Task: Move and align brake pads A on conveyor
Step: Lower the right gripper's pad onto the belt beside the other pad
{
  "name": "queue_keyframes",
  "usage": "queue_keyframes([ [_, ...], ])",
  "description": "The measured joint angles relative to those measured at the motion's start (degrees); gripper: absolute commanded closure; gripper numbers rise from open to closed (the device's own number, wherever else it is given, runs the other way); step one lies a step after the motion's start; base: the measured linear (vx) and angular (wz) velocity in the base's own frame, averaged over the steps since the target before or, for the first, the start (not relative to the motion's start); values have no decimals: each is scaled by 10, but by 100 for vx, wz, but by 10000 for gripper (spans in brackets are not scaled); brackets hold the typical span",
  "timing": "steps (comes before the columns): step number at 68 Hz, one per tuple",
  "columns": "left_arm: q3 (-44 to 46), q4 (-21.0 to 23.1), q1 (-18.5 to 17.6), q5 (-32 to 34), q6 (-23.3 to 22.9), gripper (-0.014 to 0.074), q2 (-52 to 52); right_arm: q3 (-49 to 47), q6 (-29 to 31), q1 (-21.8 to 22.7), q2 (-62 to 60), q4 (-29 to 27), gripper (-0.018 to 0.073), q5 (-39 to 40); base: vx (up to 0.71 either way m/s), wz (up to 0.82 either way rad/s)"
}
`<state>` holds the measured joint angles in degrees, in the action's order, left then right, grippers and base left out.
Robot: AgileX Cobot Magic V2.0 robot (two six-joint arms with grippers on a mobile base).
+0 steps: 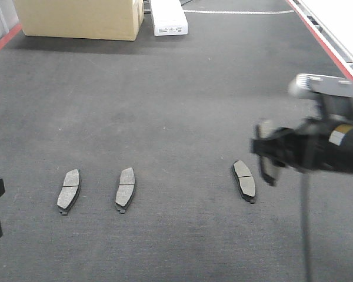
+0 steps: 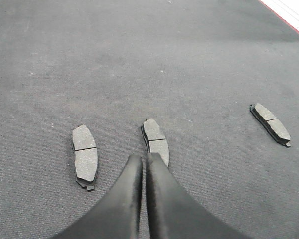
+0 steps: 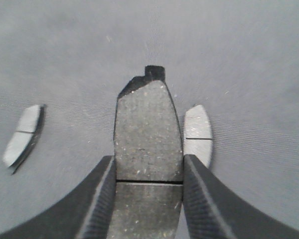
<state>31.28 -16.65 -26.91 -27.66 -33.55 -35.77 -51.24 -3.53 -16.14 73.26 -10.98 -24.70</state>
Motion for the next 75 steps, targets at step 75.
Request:
queue_keyframes([
  [75, 0, 0, 0, 0, 0, 604, 0, -223, 27, -86, 411, -66, 423, -24, 0, 0],
])
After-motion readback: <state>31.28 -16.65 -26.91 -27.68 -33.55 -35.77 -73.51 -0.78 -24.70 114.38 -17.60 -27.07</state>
